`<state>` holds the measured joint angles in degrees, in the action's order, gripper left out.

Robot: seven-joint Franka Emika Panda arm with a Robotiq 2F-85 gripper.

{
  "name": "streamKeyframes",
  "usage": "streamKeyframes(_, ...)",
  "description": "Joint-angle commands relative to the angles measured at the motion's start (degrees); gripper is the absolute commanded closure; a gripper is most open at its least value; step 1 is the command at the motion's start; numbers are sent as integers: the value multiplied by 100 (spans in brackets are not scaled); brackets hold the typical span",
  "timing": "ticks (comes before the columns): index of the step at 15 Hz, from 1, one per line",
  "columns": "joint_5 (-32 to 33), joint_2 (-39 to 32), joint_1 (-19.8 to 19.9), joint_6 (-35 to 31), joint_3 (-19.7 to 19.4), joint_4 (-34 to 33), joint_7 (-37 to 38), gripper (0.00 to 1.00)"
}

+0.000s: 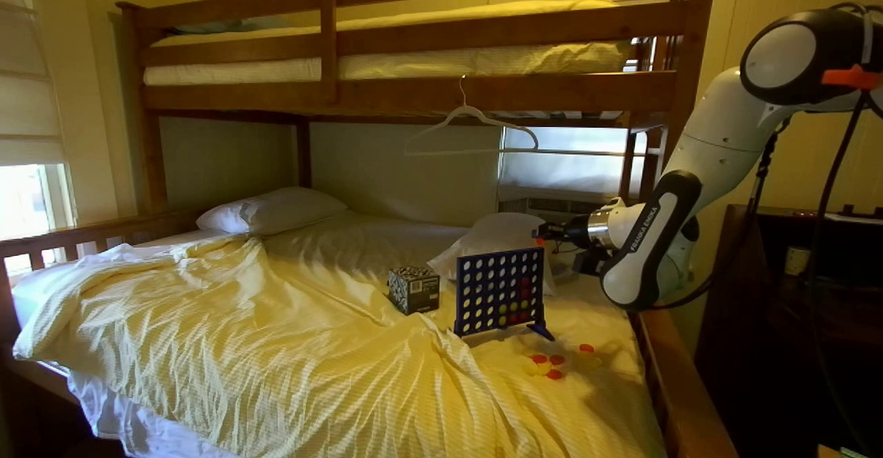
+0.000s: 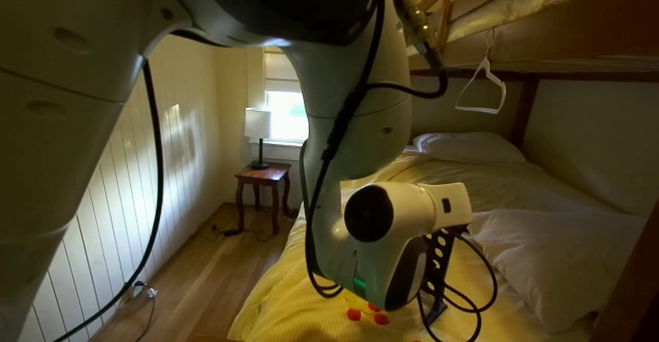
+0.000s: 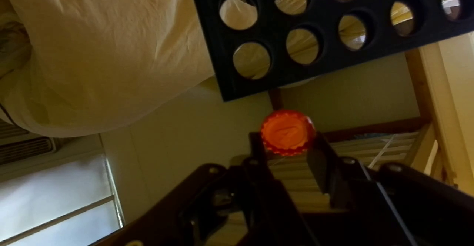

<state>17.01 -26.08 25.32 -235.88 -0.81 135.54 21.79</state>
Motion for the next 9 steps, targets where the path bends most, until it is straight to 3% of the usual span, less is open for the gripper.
streamKeyframes(1, -118, -12, -153, -75, -121, 15, 6, 91)
streamKeyframes(9, -1155, -11, -543, -408, -208, 69, -278, 91)
